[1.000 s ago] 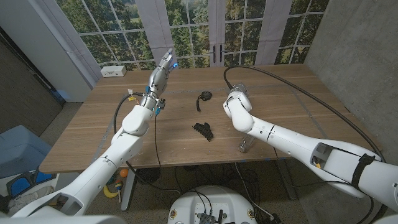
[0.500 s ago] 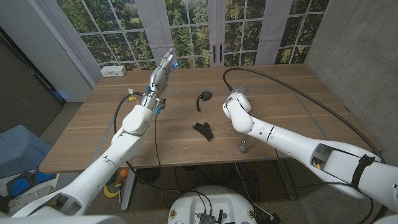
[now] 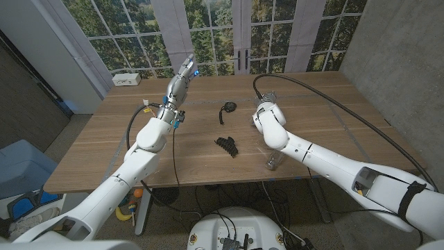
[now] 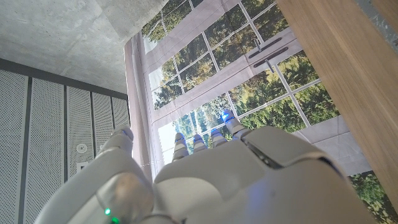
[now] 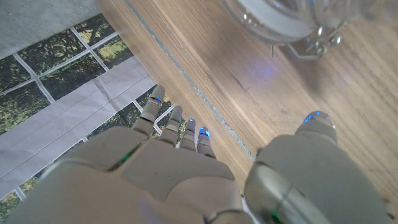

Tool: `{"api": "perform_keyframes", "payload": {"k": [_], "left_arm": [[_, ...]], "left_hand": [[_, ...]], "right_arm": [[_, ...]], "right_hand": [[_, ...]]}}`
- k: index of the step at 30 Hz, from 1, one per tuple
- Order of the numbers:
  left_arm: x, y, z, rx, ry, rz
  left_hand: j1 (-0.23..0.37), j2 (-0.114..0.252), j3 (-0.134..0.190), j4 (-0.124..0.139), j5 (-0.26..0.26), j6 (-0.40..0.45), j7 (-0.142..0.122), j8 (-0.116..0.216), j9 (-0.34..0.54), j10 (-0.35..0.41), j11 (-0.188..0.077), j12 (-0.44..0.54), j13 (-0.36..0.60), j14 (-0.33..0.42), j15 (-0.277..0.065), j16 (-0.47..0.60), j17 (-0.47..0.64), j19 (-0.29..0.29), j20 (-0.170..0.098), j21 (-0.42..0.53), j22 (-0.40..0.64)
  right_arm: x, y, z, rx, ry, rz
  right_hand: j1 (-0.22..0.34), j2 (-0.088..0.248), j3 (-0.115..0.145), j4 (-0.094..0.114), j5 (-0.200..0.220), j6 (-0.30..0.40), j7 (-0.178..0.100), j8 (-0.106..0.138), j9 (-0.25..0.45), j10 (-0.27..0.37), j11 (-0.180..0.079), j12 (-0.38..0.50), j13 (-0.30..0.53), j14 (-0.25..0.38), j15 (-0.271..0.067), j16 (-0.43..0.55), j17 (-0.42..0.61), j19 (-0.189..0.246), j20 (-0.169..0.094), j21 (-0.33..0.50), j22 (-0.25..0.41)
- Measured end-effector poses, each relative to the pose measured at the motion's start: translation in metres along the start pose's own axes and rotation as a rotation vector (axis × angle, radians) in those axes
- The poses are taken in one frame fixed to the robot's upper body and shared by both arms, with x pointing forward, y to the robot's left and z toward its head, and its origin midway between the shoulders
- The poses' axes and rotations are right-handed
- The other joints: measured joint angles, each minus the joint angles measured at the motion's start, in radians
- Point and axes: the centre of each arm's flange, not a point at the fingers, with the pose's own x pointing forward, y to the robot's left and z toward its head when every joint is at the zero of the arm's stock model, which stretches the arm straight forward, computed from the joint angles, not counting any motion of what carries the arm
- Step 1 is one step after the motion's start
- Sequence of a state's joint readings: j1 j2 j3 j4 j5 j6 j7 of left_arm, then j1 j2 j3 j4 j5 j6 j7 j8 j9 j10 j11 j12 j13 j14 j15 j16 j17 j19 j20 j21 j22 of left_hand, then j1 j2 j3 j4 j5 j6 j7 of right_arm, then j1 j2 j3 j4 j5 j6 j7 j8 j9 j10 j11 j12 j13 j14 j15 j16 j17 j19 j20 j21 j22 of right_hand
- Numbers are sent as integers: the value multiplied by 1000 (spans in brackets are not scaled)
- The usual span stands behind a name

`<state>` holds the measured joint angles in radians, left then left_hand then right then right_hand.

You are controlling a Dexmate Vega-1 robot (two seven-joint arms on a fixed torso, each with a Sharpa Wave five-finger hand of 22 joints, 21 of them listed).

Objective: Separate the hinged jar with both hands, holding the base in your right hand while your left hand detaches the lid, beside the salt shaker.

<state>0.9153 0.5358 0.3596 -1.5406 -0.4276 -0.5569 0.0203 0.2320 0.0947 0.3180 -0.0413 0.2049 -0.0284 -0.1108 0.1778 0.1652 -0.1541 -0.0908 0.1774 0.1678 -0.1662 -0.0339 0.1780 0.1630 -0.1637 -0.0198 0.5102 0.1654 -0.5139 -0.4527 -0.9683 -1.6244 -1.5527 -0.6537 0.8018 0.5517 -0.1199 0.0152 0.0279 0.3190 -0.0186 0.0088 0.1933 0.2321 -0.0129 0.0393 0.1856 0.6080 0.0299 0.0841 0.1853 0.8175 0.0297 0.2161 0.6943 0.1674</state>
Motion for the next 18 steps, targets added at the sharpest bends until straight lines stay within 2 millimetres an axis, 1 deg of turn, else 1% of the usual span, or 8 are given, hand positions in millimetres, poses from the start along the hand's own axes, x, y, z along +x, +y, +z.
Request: {"api": "perform_keyframes", "payload": {"k": [3, 6, 8, 10, 12, 14, 17, 18], "left_arm": [[-1, 0, 0, 1, 0, 0], [-1, 0, 1, 2, 0, 1], [-1, 0, 1, 2, -1, 0], [-2, 0, 1, 3, 0, 1], [-2, 0, 1, 3, -1, 1], [-2, 0, 1, 4, -1, 1], [-2, 0, 2, 6, -2, 2], [-3, 0, 2, 8, -2, 2]], "left_hand": [[0, 0, 0, 0, 0, 0, 0, 0, 0, -5, 5, 0, 0, 0, 0, 0, 0, 0, 0, -1, 0], [0, 0, 1, -1, -6, 0, 0, 0, 0, -5, 5, 0, 0, 0, 0, 0, 0, 0, 0, -1, 0], [0, 0, 0, -8, -6, -4, -4, 0, 0, -5, 5, 0, 0, 0, 0, 0, 0, 0, 0, -1, 0], [0, 0, 0, -8, -6, -6, -6, 0, 0, -5, 5, 0, 0, 0, 0, 0, 0, 0, 0, -7, 0], [0, 0, 0, -8, -6, -6, -6, 0, 0, -5, 5, 0, 0, 0, 0, 0, 0, 1, -1, -7, 0], [0, 0, 0, -8, -6, -6, -6, 0, 0, -5, 5, 0, 0, 0, 0, 0, 0, 4, -4, -10, 0], [0, 0, 4, -12, -6, -6, -6, 0, 0, -5, 5, 0, 0, 0, 0, 0, 0, 4, -4, -11, 0], [0, 0, 4, -12, -6, -6, -6, 0, 0, -5, 5, 0, 0, 0, 0, 0, 0, 3, -4, -11, 0]], "right_arm": [[0, -1, -2, 45, -25, -28], [-2, -1, -10, 103, -42, -57], [-2, -2, -10, 132, -62, -80], [-4, -1, -19, 187, -77, -109], [-5, -1, -21, 217, -91, -130], [-5, -1, -23, 253, -110, -154], [-7, 0, -30, 312, -132, -189], [-7, 1, -33, 329, -139, -201]], "right_hand": [[-45, 14, -12, 28, 3, 0, 0, 2, -4, 0, 0, 0, -10, -18, 3, 0, -13, -21, -4, -26, 0], [-84, 37, -24, 50, 8, 8, -8, 7, -8, -5, -6, 0, -22, -40, -8, 4, -28, -40, -6, -54, 0], [-111, 64, -26, 71, 10, 11, -11, 7, -11, -16, -6, 0, -33, -59, -13, 4, -40, -44, -4, -71, 0], [-133, 85, -25, 84, 10, 10, -17, 7, -14, -18, -4, 0, -43, -77, -13, 4, -52, -53, -15, -83, 0], [-150, 102, -20, 90, 9, 20, -27, 7, -18, -22, -7, 0, -54, -82, -18, 4, -66, -44, -42, -92, 0], [-163, 116, -20, 95, 3, 26, -40, 7, -19, -21, -11, 0, -63, -82, -18, 4, -78, -33, -56, -95, 0], [-185, 138, -13, 105, -4, 31, -53, 7, -23, -5, -27, 7, -79, -82, -18, 4, -98, -11, -91, -99, 0], [-181, 157, -13, 105, -6, 34, -56, 7, -26, -2, -31, 7, -85, -81, -18, 4, -106, -1, -102, -103, 0]]}}
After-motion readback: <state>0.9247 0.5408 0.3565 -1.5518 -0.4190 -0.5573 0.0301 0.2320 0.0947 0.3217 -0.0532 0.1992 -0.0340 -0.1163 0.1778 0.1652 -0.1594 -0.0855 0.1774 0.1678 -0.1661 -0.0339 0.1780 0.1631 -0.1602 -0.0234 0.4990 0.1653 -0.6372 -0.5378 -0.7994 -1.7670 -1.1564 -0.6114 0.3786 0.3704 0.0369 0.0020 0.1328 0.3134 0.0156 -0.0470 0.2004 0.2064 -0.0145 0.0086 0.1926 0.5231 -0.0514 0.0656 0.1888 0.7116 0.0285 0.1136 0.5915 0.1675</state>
